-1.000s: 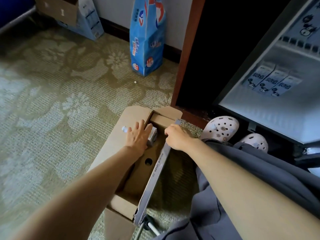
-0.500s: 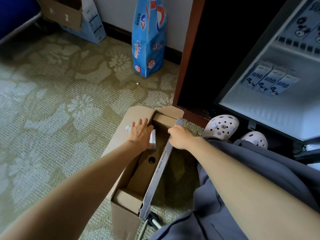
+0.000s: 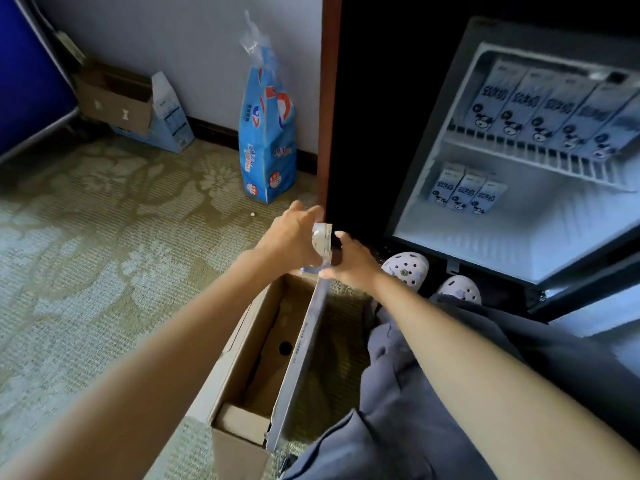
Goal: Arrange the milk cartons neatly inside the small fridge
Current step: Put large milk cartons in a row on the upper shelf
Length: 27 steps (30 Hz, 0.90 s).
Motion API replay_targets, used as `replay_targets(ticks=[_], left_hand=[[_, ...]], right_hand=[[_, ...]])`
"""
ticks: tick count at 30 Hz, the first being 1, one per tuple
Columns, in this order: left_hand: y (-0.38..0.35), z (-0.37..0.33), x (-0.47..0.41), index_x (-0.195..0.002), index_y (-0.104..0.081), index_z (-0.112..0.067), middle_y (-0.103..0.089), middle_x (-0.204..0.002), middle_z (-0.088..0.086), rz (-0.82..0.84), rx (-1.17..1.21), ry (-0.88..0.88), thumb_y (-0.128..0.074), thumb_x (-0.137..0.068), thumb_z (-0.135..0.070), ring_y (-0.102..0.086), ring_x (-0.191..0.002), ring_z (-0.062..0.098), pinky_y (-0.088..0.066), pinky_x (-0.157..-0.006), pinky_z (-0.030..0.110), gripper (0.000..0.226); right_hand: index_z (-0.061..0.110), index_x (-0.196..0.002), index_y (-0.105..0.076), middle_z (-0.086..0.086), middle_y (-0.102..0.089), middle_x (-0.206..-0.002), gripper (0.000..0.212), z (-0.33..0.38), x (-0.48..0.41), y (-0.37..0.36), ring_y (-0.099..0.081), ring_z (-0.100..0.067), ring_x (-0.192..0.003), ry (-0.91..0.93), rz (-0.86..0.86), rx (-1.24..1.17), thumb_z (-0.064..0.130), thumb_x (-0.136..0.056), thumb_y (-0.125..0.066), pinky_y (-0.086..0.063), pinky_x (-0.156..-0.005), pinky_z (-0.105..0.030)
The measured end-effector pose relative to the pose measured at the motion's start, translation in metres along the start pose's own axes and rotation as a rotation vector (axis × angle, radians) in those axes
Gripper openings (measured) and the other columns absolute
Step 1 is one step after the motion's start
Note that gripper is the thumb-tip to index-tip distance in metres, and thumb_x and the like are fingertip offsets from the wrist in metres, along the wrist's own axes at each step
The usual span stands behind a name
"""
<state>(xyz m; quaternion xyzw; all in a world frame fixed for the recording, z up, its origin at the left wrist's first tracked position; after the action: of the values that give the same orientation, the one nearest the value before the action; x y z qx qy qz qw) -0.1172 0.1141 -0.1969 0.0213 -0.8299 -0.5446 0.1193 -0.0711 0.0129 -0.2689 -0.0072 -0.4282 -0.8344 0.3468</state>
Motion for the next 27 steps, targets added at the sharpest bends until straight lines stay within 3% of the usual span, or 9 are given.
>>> replay_targets(ticks=[3, 6, 9, 11, 15, 19, 24, 27], left_hand=[[0.015, -0.037, -0.008, -0.127, -0.047, -0.013, -0.045, -0.111, 0.011, -0.011, -0.024, -0.144, -0.079, -0.068, -0.014, -0.052, -0.095, 0.028, -0.038, -0.067, 0.029, 0.067], [0.025, -0.078, -0.021, -0.129, -0.046, -0.016, -0.045, -0.119, 0.011, -0.043, -0.091, -0.227, -0.077, -0.07, -0.011, -0.056, -0.099, 0.034, -0.046, -0.072, 0.037, 0.066], [0.026, -0.123, -0.036, -0.128, -0.045, -0.019, -0.044, -0.122, 0.01, -0.057, -0.135, -0.285, -0.071, -0.075, -0.007, -0.056, -0.089, 0.033, -0.045, -0.066, 0.035, 0.06], [0.021, -0.151, -0.048, -0.129, -0.044, -0.02, -0.044, -0.123, 0.011, -0.046, -0.141, -0.326, -0.065, -0.078, -0.003, -0.055, -0.084, 0.032, -0.043, -0.063, 0.033, 0.058], [-0.005, -0.196, -0.076, -0.133, -0.041, -0.019, -0.041, -0.127, 0.013, 0.012, -0.126, -0.365, -0.062, -0.08, -0.003, -0.059, -0.102, 0.034, -0.052, -0.077, 0.037, 0.058], [-0.041, -0.221, -0.11, -0.135, -0.036, -0.02, -0.041, -0.123, 0.013, 0.104, -0.045, -0.384, -0.056, -0.083, 0.001, -0.057, -0.105, 0.034, -0.051, -0.081, 0.039, 0.06], [-0.088, -0.232, -0.158, -0.146, -0.016, -0.024, -0.036, -0.131, 0.014, 0.199, -0.004, -0.355, -0.051, -0.085, 0.002, -0.055, -0.109, 0.036, -0.048, -0.083, 0.039, 0.076], [-0.115, -0.23, -0.192, -0.148, -0.01, -0.02, -0.033, -0.137, 0.014, 0.246, -0.034, -0.311, -0.05, -0.089, -0.003, -0.052, -0.114, 0.037, -0.048, -0.09, 0.044, 0.074]], right_hand=[[0.015, -0.132, -0.042, -0.009, -0.053, -0.128, 0.069, -0.003, 0.013, 0.042, -0.052, -0.025, -0.117, 0.04, -0.105, -0.085, 0.016, -0.072, -0.074, -0.04, -0.085, -0.025], [0.017, -0.119, -0.053, -0.003, -0.064, -0.113, 0.05, -0.016, 0.031, 0.082, -0.059, -0.019, -0.102, 0.078, -0.231, -0.06, 0.02, -0.073, -0.073, -0.038, -0.075, -0.021], [0.014, -0.115, -0.056, -0.003, -0.068, -0.105, 0.044, -0.036, 0.045, 0.117, -0.063, -0.017, -0.092, 0.051, -0.351, -0.062, 0.021, -0.074, -0.073, -0.047, -0.075, -0.026], [0.011, -0.114, -0.056, -0.005, -0.07, -0.102, 0.046, -0.054, 0.049, 0.136, -0.065, -0.019, -0.092, 0.012, -0.414, -0.08, 0.019, -0.073, -0.074, -0.052, -0.078, -0.029], [0.011, -0.112, -0.056, -0.005, -0.07, -0.101, 0.046, -0.094, 0.047, 0.167, -0.065, -0.021, -0.093, -0.107, -0.488, -0.075, 0.02, -0.071, -0.075, -0.043, -0.07, -0.02], [0.008, -0.111, -0.056, -0.008, -0.069, -0.104, 0.046, -0.141, 0.037, 0.181, -0.065, -0.024, -0.097, -0.23, -0.532, -0.099, 0.017, -0.07, -0.075, -0.041, -0.071, -0.018], [0.009, -0.112, -0.06, -0.009, -0.069, -0.109, 0.046, -0.213, 0.009, 0.193, -0.065, -0.022, -0.098, -0.458, -0.652, -0.335, 0.015, -0.068, -0.073, -0.044, -0.063, -0.017], [0.008, -0.111, -0.061, -0.009, -0.068, -0.111, 0.044, -0.251, -0.008, 0.201, -0.065, -0.024, -0.1, -0.528, -0.718, -0.39, 0.017, -0.07, -0.073, -0.042, -0.066, -0.02]])
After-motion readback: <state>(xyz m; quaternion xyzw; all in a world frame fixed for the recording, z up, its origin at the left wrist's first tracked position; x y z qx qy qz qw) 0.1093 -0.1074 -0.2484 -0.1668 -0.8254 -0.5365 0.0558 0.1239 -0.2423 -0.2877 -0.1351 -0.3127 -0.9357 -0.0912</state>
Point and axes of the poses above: each hand's wrist, its own x-axis away from the middle knuckle, its own y-axis out of the back of the hand, z = x × y, the point moved 5 cm from there along -x, towards the middle knuckle
